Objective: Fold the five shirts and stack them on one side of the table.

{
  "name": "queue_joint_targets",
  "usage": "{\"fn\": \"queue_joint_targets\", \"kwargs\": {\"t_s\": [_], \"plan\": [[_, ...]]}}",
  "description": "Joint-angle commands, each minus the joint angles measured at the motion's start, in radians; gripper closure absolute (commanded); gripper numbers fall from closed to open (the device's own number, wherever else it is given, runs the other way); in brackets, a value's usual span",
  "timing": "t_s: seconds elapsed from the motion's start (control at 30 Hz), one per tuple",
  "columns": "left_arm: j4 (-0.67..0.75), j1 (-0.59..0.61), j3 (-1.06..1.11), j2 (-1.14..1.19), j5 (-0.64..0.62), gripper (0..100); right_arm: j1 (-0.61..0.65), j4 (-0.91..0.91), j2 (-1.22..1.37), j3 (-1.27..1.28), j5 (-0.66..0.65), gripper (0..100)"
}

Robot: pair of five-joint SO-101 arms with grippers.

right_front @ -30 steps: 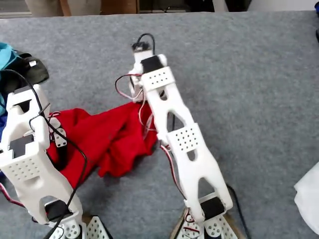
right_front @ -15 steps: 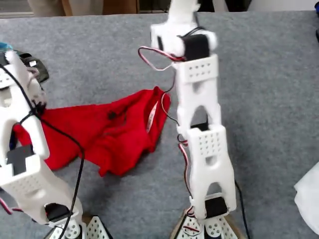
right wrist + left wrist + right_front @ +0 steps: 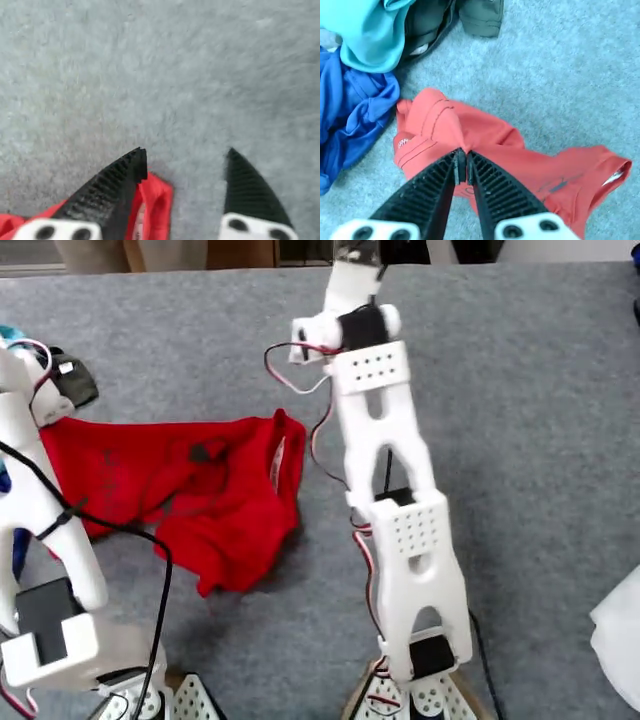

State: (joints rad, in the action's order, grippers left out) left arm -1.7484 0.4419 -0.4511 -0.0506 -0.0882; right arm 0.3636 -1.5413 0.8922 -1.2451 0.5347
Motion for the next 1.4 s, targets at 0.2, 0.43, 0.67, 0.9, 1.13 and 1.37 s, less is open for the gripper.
{"fn": "queue_joint_targets", "kwargs": {"t_s": [0.2,0.43,0.67,0.9,1.13,1.37], "plan": [[-0.011,-0.008,0.190,-0.045,0.002,98,0.140,0.083,0.142,-0.001,0.058,71.0],[-0.011,-0.008,0.216,-0.045,0.002,98,0.143,0.107,0.202,-0.001,0.124,71.6],[-0.011,-0.008,0.218,-0.045,0.002,98,0.157,0.106,0.266,-0.001,0.124,81.4],[-0.011,-0.008,0.218,-0.045,0.002,98,0.130,0.104,0.291,-0.001,0.132,90.9],[-0.011,-0.008,0.218,-0.045,0.002,98,0.074,0.081,0.285,-0.004,0.155,99.1],[-0.005,-0.009,0.201,-0.045,-0.003,98,0.022,-0.014,0.285,-0.216,0.149,99.3]]}}
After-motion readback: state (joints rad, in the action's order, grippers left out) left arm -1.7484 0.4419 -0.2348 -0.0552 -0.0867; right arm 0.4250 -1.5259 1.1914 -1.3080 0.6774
